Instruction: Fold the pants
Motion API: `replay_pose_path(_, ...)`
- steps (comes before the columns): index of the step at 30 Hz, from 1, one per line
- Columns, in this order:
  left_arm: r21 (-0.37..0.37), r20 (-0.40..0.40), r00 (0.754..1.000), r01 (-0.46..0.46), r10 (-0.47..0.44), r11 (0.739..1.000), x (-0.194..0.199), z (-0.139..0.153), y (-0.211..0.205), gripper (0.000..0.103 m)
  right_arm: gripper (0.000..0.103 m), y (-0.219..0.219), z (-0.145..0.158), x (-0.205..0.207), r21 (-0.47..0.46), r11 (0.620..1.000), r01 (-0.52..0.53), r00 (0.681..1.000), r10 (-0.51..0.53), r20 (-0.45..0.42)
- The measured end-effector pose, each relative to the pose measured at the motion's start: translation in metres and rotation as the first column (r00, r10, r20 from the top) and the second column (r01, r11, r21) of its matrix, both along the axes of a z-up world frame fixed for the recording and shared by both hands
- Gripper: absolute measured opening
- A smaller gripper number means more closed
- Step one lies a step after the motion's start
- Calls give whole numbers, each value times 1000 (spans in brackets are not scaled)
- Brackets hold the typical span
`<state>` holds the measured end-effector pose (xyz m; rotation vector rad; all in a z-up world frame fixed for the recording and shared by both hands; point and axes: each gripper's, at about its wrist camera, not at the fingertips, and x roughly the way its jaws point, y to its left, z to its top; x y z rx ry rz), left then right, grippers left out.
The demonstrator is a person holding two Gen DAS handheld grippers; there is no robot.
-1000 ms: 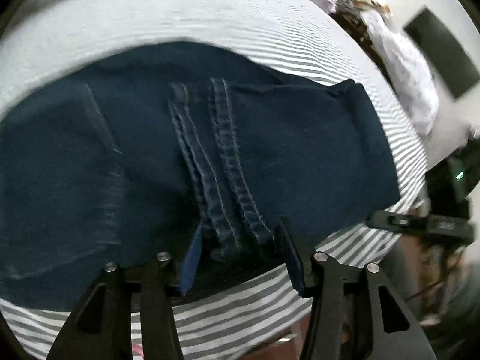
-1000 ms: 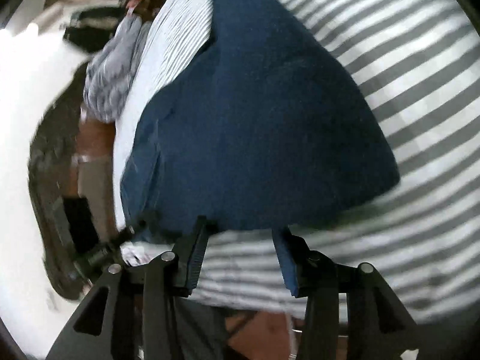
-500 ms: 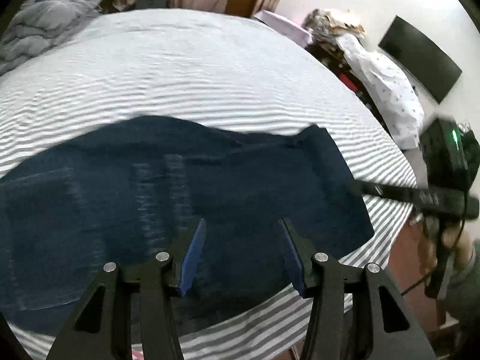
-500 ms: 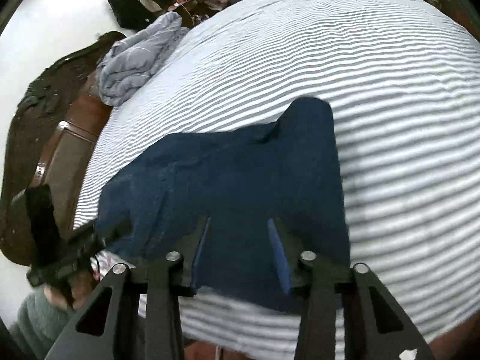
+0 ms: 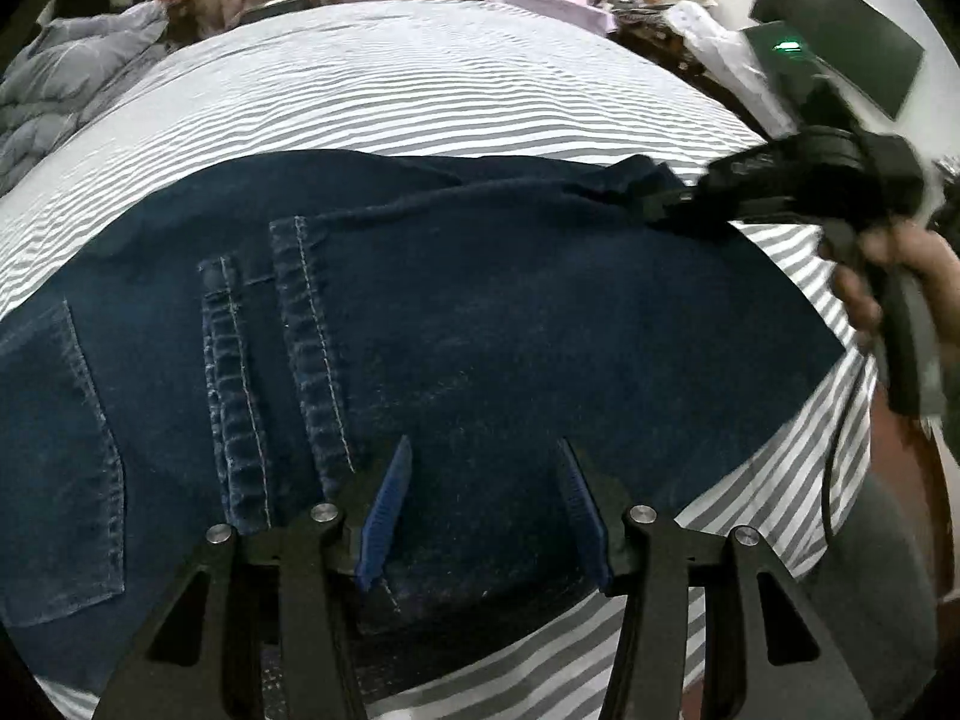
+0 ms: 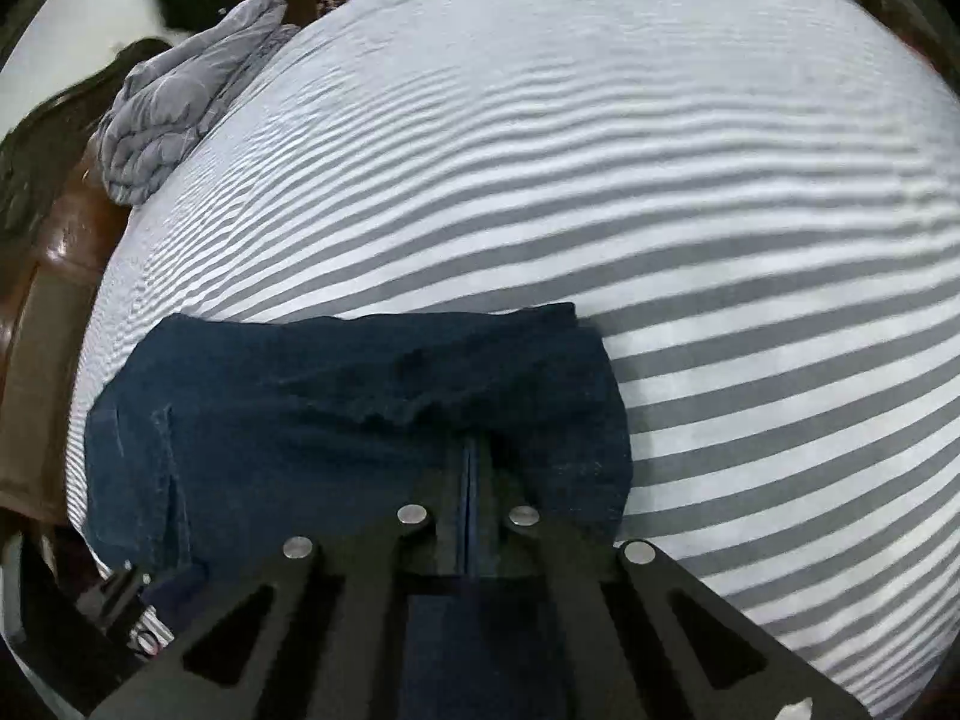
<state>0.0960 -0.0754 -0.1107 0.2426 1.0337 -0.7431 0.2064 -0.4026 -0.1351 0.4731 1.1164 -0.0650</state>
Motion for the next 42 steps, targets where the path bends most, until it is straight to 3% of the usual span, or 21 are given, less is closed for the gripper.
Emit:
replay_pose_path(1,8,-5,1000,-11,11,1000,0,1,-1,52,10,5,8,-5,-20,1000,-5,1000,5,6)
replay_pose_path(5,33,13,999,-31,31,999,-8,3,-2,52,11,23,32,-49,-40,997,-70,997,70,23)
replay_pose_path(9,62,33,999,-38,36,997,-12,1,-6,52,13,35,26,-99,-73,992,-107,994,105,-41)
replay_pose_path(13,78,44,998,-55,51,995,-12,-2,-10,52,10,41,-1,-106,-121,983,-138,987,127,-98)
replay_pose_path(20,70,46,997,-70,67,995,-9,-2,-13,53,13,37,1,-103,-111,988,-111,988,99,-115)
replay_pose_path(24,18,26,993,-112,112,994,-9,11,7,53,38,39,12,-101,-58,994,-90,988,82,-133)
replay_pose_path(27,-34,37,982,-182,183,983,-7,30,43,53,40,59,36,-95,-125,986,-111,986,93,-142)
replay_pose_path(30,-66,60,952,-295,299,953,5,50,93,60,46,85,72,-76,-158,972,-174,983,163,-85)
replay_pose_path(33,-90,58,902,-422,427,902,23,67,150,61,50,126,107,-45,-190,944,-270,963,266,-48)
replay_pose_path(37,-145,-15,795,-601,606,786,41,74,241,67,53,202,142,8,-221,877,-428,902,430,-39)
replay_pose_path(42,-144,-136,663,-748,736,648,52,44,334,68,54,321,159,83,-217,757,-617,786,608,-112)
